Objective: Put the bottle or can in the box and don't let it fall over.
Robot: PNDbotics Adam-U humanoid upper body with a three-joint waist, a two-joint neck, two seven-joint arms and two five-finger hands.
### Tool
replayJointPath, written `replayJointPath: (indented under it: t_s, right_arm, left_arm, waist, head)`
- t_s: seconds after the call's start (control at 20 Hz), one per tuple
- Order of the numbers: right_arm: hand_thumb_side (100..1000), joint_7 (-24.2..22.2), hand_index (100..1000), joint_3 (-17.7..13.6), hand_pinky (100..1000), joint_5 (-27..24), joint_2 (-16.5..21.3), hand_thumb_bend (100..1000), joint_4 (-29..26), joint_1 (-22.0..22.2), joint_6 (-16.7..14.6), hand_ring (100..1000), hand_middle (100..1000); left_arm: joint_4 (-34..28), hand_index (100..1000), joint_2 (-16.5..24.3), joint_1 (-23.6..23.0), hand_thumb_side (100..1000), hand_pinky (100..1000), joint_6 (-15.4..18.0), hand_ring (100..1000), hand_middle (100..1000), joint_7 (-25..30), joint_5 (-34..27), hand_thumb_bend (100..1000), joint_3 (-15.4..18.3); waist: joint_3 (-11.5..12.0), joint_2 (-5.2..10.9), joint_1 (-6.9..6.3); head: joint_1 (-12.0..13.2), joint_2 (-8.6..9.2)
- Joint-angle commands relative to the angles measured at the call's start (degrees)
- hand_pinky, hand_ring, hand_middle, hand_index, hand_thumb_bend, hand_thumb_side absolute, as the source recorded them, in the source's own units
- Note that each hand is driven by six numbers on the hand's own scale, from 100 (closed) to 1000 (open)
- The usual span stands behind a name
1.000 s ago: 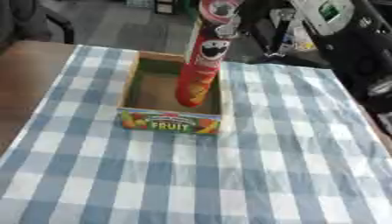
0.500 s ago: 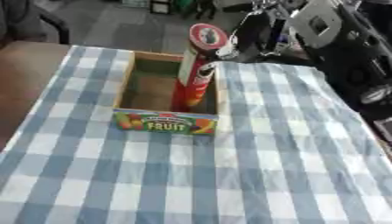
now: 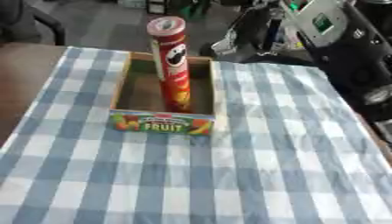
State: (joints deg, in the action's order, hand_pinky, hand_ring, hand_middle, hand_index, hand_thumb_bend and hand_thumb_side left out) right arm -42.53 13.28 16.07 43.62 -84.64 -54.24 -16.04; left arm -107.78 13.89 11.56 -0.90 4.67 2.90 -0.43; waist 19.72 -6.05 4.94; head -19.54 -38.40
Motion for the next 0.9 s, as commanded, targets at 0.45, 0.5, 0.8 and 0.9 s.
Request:
replayJointPath:
  t_s: [0.45,0.5,0.8,0.9]
  right_arm:
    - [444,16.69,966,-12.43,773,-15.59,15.64,242,-21.79,20.88,2.42,815,909]
    - [446,18.47,967,-14.38,773,-16.02,16.55,241,-24.41,24.82,2.59,814,911]
    - [453,29.50,950,-22.53,735,-16.79,12.79,254,-29.86,43.40,1.13,779,886]
    - [451,31.86,944,-23.63,722,-16.66,9.46,257,-29.93,47.47,0.80,767,875]
  left_arm:
    - [-0.34,682,1.55,-2.49,637,688,-0.08,507,527,-1.78,1.22,407,2.00]
    - [-0.31,682,1.64,-2.65,637,688,-0.07,507,527,-1.91,1.31,407,2.13]
    - [-0.18,681,1.77,-3.27,638,688,-0.11,508,527,-2.66,1.62,403,2.78]
    - [-0.01,681,1.72,-3.63,639,688,-0.13,508,527,-2.66,1.73,403,2.79]
  waist:
    - [-8.59,2.88,0.00]
    - [-9.41,2.91,0.01]
    - [-13.57,2.77,-0.03]
    - [-14.31,2.80,-0.13]
  head:
    - [8.43,-1.90]
    - [9.29,-2.05]
    - [12.69,-2.74]
    - [13.65,-3.30]
